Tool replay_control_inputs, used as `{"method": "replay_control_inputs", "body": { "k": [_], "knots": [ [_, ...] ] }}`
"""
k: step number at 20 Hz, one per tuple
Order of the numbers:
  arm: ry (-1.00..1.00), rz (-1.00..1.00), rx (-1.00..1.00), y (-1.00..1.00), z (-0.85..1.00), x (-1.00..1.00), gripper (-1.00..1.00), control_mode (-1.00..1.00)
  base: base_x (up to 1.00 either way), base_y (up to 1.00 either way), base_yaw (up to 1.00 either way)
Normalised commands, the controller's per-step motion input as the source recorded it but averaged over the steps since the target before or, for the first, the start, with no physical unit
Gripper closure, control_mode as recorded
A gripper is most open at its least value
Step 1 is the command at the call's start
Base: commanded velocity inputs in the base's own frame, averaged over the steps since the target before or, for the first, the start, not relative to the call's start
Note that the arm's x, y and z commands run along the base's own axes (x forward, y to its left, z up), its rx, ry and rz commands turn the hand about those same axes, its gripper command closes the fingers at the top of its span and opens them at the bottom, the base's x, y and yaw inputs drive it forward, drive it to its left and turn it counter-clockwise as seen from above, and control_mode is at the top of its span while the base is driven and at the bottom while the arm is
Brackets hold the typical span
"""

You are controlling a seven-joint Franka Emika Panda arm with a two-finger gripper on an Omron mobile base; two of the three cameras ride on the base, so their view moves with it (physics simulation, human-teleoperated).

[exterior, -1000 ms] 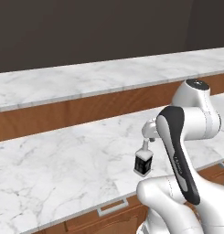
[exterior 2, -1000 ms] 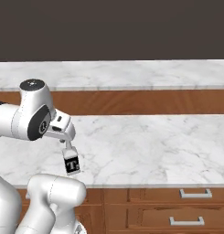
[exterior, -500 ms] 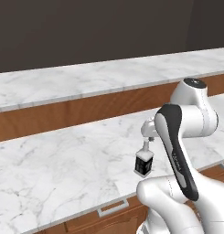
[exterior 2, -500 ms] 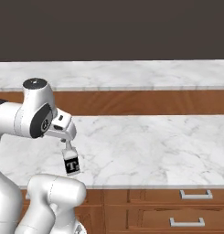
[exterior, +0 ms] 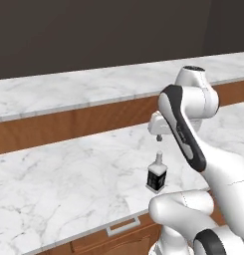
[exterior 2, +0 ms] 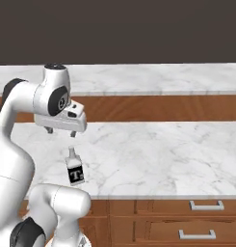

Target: Place the drinks on the dining counter in a tight cluster.

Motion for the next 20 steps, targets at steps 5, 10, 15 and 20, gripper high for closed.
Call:
{"method": "replay_control_inputs", "body": {
  "k": [5, 10, 15, 20],
  "knots": [
    [-0.31, 0.2, -0.03, 0.0, -0.57, 0.55, -1.0, -1.0, 0.0, 0.0, 0.0],
    [-0.34, 0.19, 0.0, 0.0, -0.92, 0.37, -1.0, -1.0, 0.0, 0.0, 0.0],
    [-0.38, 0.21, 0.04, -0.13, -0.3, 0.0, -1.0, -1.0, 0.0, 0.0, 0.0],
    [-0.03, 0.42, 0.02, -0.24, 0.62, -0.07, -1.0, -1.0, 0.0, 0.0, 0.0]
  ]
}}
